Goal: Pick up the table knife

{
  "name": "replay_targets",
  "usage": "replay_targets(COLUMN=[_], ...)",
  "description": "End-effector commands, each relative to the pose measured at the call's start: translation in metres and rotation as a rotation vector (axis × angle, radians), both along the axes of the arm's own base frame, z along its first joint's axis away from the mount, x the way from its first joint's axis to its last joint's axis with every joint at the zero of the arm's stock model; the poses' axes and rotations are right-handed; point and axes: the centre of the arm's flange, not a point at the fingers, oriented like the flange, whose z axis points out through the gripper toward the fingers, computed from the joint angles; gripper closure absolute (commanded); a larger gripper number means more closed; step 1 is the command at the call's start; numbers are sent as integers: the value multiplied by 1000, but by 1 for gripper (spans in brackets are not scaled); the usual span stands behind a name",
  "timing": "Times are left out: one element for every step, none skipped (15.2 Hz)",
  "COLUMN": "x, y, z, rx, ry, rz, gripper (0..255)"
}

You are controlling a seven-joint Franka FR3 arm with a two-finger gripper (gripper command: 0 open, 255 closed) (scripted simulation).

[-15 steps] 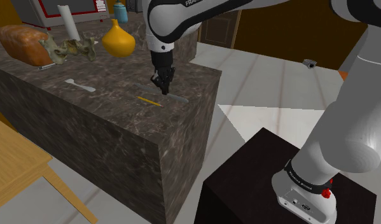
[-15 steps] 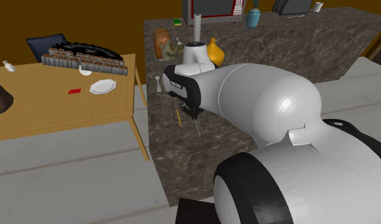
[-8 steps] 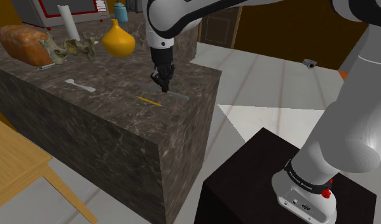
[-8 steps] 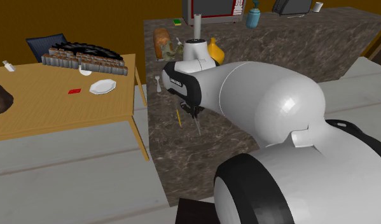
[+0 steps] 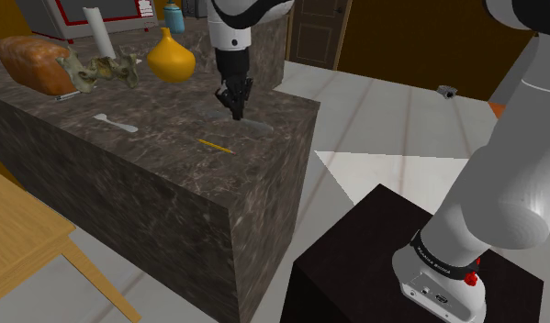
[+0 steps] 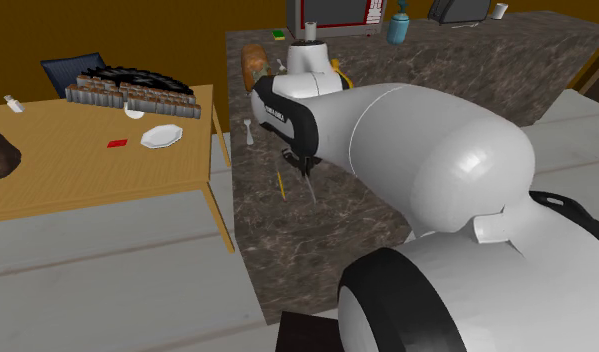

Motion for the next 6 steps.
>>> replay_targets(x=[1, 1, 1, 1, 1, 1], y=[0, 0, 0, 0, 0, 0], z=[11, 16, 21, 27, 27, 27], rx=[0, 0, 0, 0, 0, 0], ry=[0, 0, 0, 0, 0, 0], rz=[0, 0, 0, 0, 0, 0], gripper=[255, 255, 255, 255, 255, 255])
